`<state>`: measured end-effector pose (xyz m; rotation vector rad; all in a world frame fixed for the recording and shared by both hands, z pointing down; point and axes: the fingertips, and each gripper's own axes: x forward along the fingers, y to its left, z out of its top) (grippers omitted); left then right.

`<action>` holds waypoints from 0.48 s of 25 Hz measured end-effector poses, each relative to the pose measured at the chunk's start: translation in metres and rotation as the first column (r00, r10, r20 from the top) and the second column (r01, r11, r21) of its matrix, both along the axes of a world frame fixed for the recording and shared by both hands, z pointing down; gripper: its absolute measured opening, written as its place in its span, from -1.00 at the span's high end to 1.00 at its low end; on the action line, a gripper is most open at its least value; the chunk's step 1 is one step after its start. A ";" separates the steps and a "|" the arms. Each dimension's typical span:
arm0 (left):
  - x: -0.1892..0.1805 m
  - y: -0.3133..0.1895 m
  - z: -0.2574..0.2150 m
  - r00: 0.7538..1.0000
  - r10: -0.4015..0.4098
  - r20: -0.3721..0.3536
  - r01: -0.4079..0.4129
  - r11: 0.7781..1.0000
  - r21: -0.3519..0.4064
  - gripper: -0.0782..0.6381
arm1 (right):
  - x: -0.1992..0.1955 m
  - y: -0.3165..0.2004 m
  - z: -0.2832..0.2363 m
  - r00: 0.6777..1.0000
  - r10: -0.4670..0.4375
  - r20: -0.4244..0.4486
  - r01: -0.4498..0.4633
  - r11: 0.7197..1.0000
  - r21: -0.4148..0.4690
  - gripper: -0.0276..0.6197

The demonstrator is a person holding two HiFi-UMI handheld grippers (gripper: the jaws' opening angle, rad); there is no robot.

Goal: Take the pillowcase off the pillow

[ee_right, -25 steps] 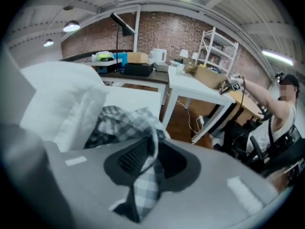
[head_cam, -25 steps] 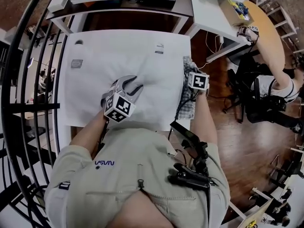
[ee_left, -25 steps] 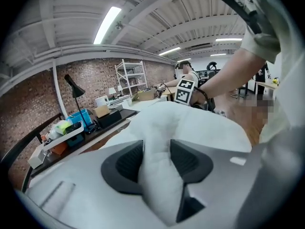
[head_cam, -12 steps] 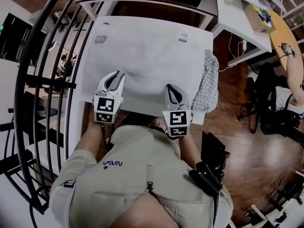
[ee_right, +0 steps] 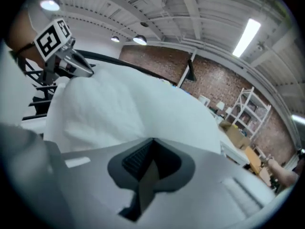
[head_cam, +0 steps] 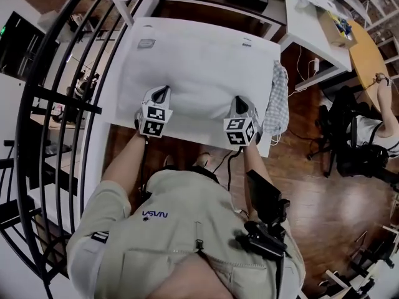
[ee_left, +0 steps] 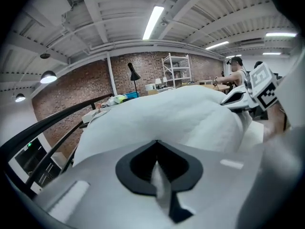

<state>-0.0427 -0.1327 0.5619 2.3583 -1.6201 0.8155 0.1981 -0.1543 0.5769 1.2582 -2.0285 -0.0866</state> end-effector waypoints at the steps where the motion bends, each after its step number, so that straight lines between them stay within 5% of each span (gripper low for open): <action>1: 0.003 0.001 -0.002 1.000 0.013 -0.011 -0.013 1.000 0.007 0.76 | 0.002 -0.004 -0.003 1.000 0.017 -0.011 -0.017 1.000 0.012 0.90; 5: 0.000 0.027 -0.038 0.990 0.052 -0.133 -0.040 0.995 0.094 0.76 | 0.000 0.012 -0.044 0.985 0.110 0.130 -0.115 0.993 0.035 0.90; 9: -0.016 0.073 -0.088 0.947 0.069 -0.315 -0.006 0.981 0.196 0.77 | -0.012 0.065 -0.086 0.887 0.225 0.403 -0.261 0.965 0.036 0.90; 12: -0.020 0.108 -0.109 0.925 0.102 -0.367 -0.010 0.969 0.246 0.77 | -0.027 0.109 -0.115 0.838 0.249 0.485 -0.322 0.944 0.073 0.91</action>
